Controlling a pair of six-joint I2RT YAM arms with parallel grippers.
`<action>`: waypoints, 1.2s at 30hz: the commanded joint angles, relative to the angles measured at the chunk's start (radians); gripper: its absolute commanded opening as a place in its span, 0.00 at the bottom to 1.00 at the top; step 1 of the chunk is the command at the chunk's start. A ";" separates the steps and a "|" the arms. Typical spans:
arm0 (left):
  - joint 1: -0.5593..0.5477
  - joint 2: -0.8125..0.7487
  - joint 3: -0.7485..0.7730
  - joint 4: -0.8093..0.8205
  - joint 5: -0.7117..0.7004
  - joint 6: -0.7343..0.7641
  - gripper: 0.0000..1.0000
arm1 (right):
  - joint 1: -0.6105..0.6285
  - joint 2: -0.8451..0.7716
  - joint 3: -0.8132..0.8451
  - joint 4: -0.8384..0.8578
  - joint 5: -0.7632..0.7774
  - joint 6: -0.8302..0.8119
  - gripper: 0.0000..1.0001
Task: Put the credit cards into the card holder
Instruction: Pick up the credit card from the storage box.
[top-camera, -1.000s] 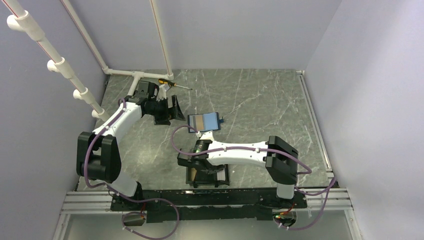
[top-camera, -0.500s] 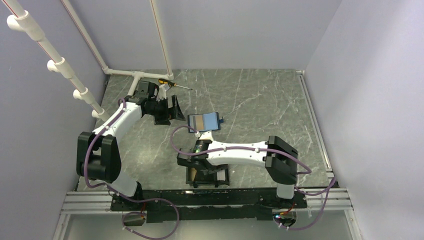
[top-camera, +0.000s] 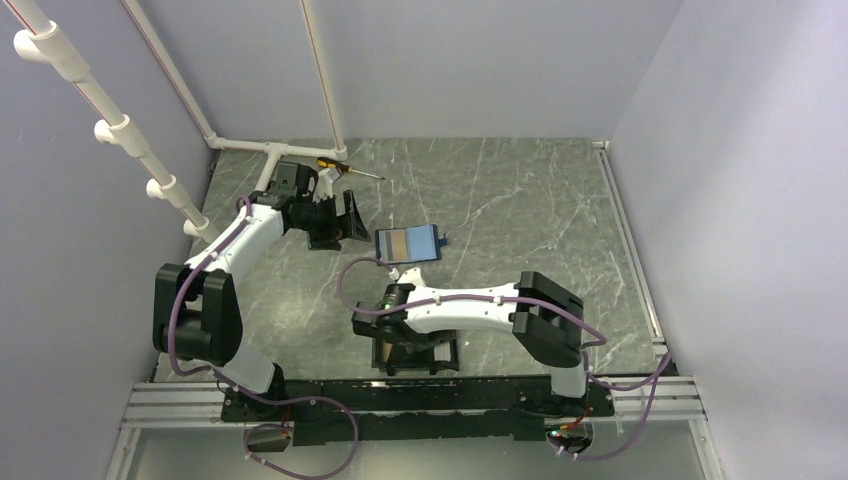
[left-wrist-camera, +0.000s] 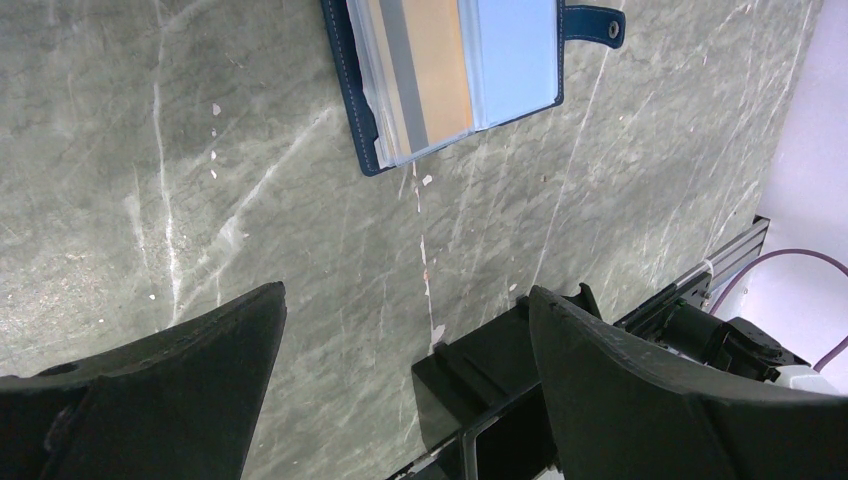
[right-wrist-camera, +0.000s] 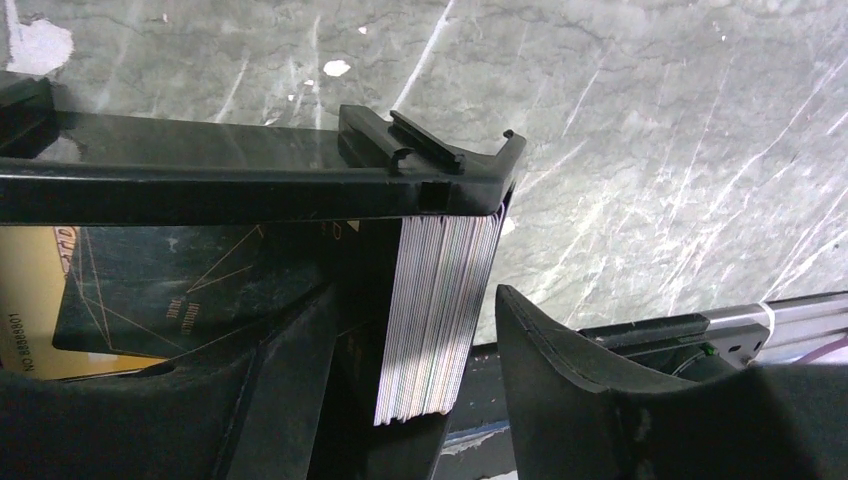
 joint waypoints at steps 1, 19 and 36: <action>-0.002 -0.030 -0.001 0.004 0.016 0.039 0.97 | -0.003 -0.006 -0.009 -0.039 0.028 0.040 0.59; -0.002 -0.023 0.003 0.003 0.016 0.039 0.97 | 0.000 -0.029 0.053 -0.148 0.071 0.075 0.44; -0.002 -0.020 0.002 0.003 0.017 0.041 0.97 | 0.004 -0.029 0.065 -0.168 0.071 0.077 0.31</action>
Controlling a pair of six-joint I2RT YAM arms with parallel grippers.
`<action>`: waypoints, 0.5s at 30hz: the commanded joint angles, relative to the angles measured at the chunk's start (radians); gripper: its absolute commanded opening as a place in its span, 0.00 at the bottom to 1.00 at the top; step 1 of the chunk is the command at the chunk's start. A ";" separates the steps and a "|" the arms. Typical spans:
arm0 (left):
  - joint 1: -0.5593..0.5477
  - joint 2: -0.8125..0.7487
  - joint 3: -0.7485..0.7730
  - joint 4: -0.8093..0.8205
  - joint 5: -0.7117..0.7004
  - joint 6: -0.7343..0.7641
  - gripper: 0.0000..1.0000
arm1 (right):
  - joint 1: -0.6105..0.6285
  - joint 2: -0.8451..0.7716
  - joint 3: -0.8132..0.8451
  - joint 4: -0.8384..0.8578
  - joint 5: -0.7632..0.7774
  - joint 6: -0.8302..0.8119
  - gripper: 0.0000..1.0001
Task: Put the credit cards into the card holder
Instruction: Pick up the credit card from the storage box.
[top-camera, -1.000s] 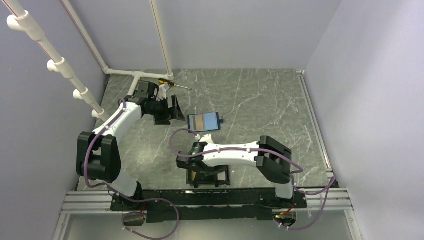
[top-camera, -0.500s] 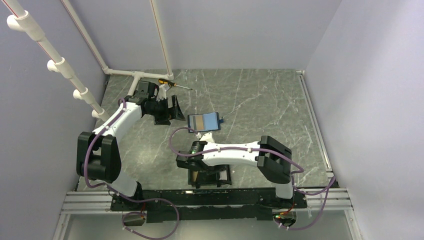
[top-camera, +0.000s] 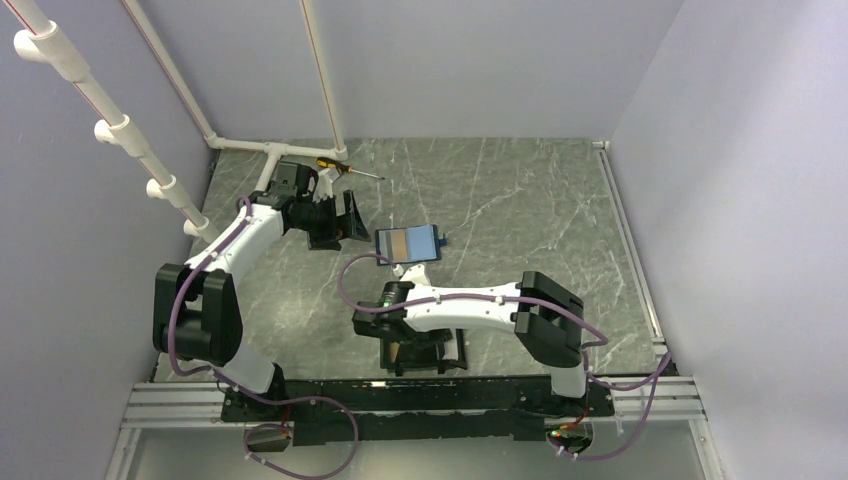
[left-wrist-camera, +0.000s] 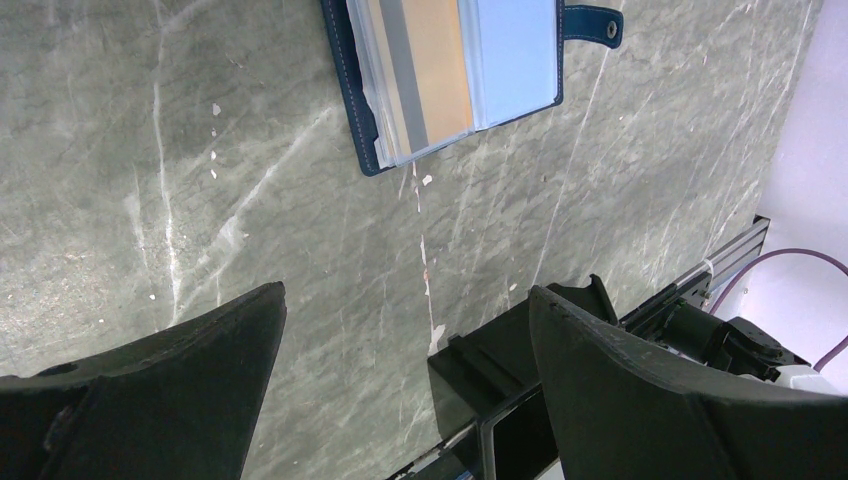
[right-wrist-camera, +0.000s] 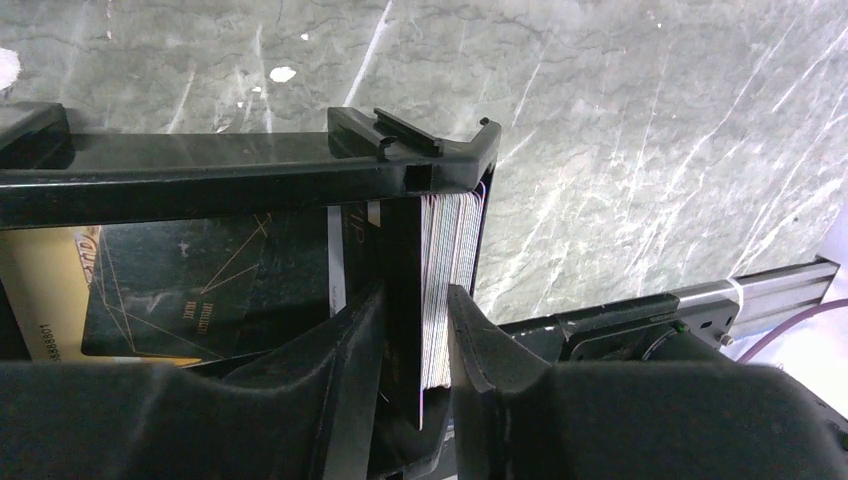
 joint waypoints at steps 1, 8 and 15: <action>-0.002 -0.020 0.002 0.003 0.018 0.040 0.97 | 0.004 -0.027 0.042 -0.072 0.033 0.014 0.29; -0.002 -0.019 0.002 0.002 0.015 0.043 0.97 | 0.008 -0.034 0.039 -0.053 0.018 0.005 0.15; -0.002 -0.013 0.001 -0.001 0.011 0.042 0.97 | 0.008 -0.068 0.031 -0.015 -0.004 -0.005 0.05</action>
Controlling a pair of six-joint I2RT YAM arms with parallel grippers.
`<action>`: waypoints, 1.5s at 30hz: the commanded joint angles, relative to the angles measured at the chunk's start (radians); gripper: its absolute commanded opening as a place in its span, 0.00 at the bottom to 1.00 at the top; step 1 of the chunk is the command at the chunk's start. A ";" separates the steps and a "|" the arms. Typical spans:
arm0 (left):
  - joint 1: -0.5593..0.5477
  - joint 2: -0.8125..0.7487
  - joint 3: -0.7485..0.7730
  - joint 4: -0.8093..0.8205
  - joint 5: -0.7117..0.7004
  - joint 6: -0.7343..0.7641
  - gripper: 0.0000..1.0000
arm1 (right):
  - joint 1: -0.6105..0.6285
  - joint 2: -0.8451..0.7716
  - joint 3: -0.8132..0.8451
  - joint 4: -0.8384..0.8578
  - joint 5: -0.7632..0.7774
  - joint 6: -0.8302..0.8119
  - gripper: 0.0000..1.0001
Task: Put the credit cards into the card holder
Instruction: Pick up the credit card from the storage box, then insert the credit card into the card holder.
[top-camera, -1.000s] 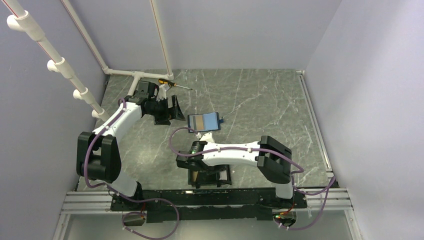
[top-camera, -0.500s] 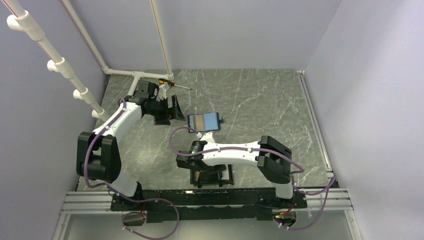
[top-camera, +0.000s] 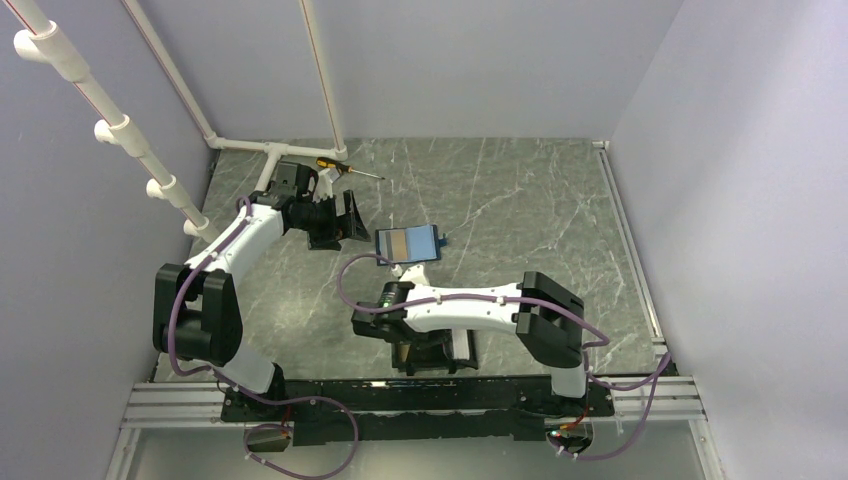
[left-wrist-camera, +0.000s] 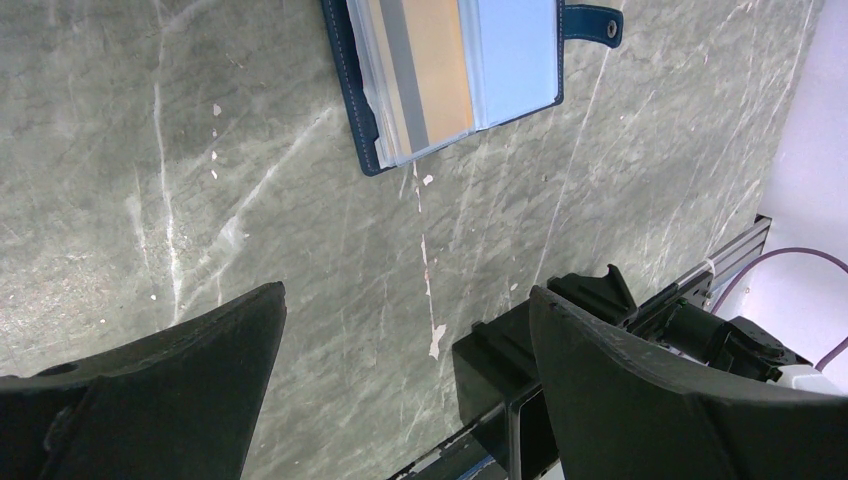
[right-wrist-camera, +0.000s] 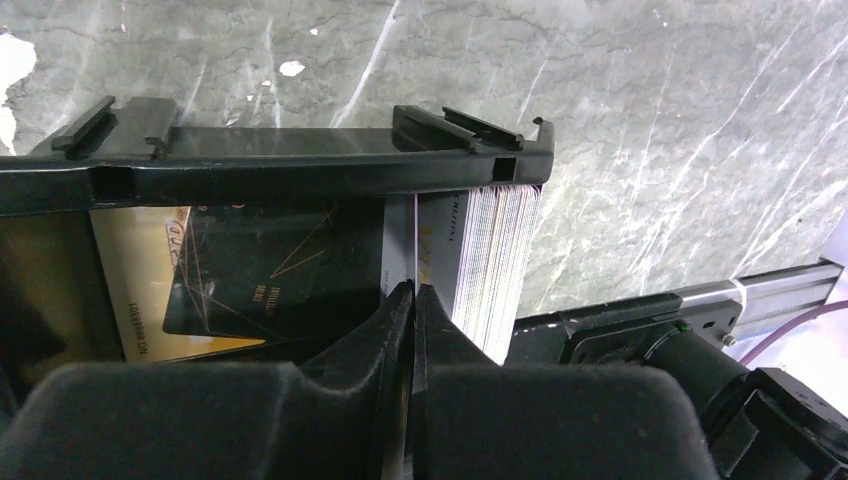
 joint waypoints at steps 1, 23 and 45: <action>-0.002 -0.012 0.001 0.000 0.009 0.039 0.97 | 0.002 -0.081 0.020 -0.005 -0.003 -0.004 0.03; 0.002 -0.131 0.078 -0.050 0.175 -0.002 0.99 | -0.252 -0.698 -0.211 0.637 -0.327 -0.457 0.00; -0.114 -0.184 -0.307 1.328 0.600 -0.894 0.87 | -0.748 -0.707 -0.425 1.516 -1.056 -0.277 0.00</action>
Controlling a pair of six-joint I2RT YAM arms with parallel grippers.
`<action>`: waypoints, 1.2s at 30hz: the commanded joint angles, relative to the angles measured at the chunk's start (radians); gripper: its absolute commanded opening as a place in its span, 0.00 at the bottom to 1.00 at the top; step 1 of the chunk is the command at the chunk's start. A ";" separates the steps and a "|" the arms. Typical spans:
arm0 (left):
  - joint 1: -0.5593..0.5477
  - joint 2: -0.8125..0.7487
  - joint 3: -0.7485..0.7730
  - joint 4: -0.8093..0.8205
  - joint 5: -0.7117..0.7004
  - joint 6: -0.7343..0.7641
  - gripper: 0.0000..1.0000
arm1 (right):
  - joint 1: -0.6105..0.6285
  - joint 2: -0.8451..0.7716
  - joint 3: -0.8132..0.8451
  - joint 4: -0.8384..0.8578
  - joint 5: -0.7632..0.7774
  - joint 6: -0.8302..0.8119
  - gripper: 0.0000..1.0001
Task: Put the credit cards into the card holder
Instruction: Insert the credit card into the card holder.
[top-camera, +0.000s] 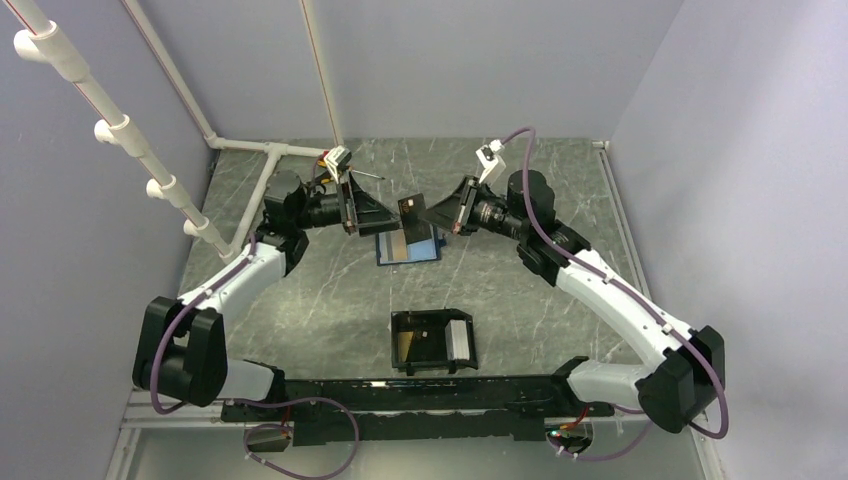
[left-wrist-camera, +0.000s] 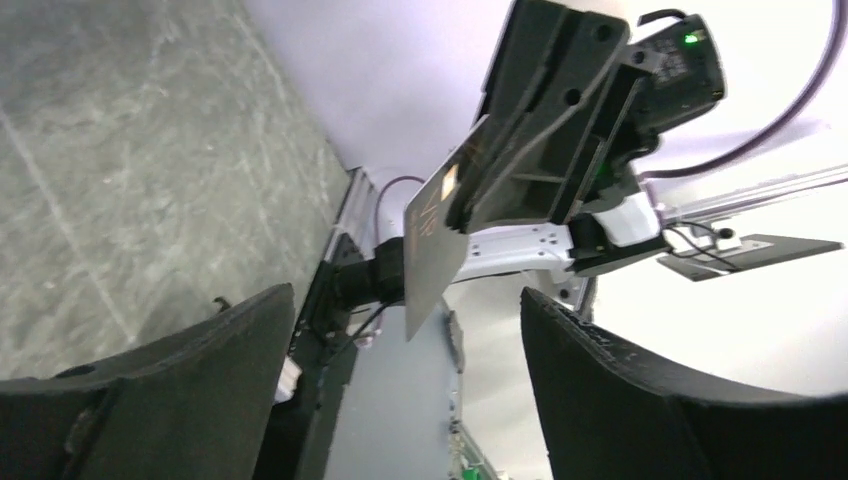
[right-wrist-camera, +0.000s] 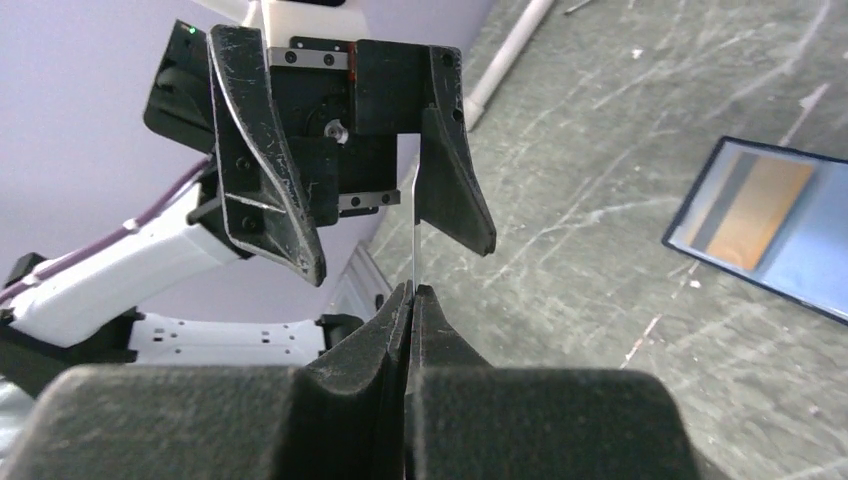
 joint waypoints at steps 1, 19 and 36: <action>-0.019 0.020 -0.013 0.279 0.022 -0.132 0.81 | -0.016 0.013 -0.018 0.208 -0.075 0.093 0.00; 0.003 0.063 0.078 -0.057 0.000 0.093 0.00 | -0.041 0.091 -0.026 0.187 -0.030 0.092 0.28; 0.109 0.608 0.582 -1.145 -0.179 0.814 0.00 | -0.123 0.645 0.367 -0.280 -0.048 -0.331 0.10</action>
